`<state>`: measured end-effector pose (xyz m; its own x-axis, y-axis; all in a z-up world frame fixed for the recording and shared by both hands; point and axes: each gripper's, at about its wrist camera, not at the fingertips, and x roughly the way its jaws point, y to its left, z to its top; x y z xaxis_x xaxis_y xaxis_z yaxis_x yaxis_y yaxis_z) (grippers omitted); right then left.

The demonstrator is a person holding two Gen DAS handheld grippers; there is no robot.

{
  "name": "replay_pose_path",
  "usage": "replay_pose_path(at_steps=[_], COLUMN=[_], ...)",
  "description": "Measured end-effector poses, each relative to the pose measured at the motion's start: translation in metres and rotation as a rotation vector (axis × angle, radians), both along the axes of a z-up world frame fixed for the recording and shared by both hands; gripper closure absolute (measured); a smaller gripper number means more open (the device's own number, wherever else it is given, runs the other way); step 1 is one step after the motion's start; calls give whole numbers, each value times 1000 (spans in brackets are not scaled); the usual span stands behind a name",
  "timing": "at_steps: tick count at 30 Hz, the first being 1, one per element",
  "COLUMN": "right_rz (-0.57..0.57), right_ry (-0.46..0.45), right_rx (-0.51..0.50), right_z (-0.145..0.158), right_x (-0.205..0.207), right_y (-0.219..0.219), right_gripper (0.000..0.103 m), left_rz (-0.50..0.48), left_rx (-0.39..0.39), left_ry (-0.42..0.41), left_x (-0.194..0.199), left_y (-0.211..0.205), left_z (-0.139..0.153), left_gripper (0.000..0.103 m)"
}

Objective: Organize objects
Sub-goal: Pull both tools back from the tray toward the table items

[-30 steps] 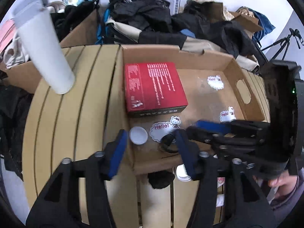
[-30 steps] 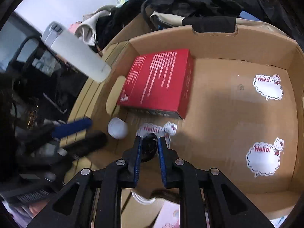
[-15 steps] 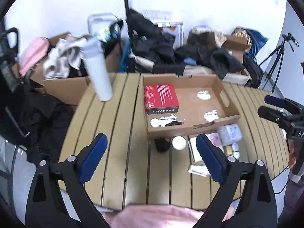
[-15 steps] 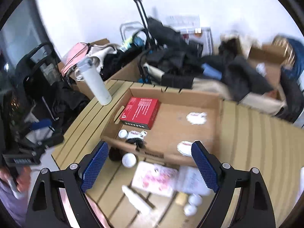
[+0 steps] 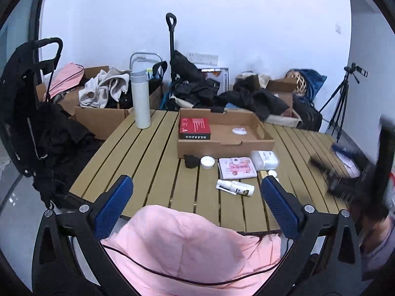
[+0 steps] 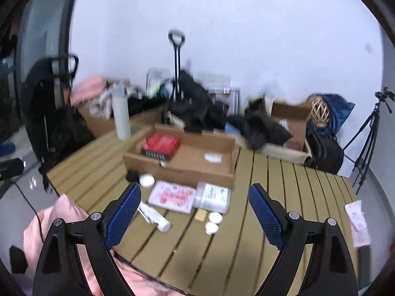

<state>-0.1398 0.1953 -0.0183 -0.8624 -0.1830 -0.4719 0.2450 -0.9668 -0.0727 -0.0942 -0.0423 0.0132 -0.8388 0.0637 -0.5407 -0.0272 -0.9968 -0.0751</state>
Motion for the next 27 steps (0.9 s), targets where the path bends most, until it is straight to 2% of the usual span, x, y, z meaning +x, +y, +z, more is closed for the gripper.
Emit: replay_pose_path(at_steps=[1, 2, 5, 9, 10, 11, 15, 18, 20, 21, 23, 24, 26, 27], right_rz=[14, 25, 41, 110, 119, 124, 104, 51, 44, 36, -9, -18, -30, -31], right_ry=[-35, -107, -193, -296, -313, -332, -383, -374, -370, -387, -446, -465, -495, -497], right_rx=[10, 27, 9, -128, -140, -141, -65, -54, -119, -136, -102, -91, -109, -127], right_z=[-13, -30, -52, -64, -68, -73, -95, -97, -97, -100, -115, -120, -128, -129], right_x=[1, 1, 7, 12, 11, 10, 13, 20, 17, 13, 0, -5, -14, -18], right_y=[-4, -9, -15, -5, -5, -6, -13, -6, 8, 13, 20, 22, 29, 32], right_gripper=[12, 12, 12, 11, 6, 0, 0, 0, 0, 0, 2, 5, 19, 21], left_rz=[17, 30, 45, 36, 36, 34, 25, 20, 8, -1, -14, -24, -55, -71], left_rx=[-13, -30, -78, -91, -92, -95, -73, -44, -32, -26, -2, 13, 37, 35], left_ry=[10, 21, 28, 40, 45, 48, 59, -4, -65, -84, -110, -137, -195, -213], left_x=[5, 5, 11, 17, 17, 17, 13, 0, -12, -17, -29, -38, -57, -69], left_y=[1, 4, 9, 16, 18, 19, 18, 20, 21, 22, 23, 24, 27, 31], left_z=[0, -2, -5, -6, -6, -8, -22, -42, -57, -64, -77, -82, -91, -95], left_gripper=[0, 0, 0, 0, 0, 0, 0, 0, 0, 0, 0, 0, 0, 0])
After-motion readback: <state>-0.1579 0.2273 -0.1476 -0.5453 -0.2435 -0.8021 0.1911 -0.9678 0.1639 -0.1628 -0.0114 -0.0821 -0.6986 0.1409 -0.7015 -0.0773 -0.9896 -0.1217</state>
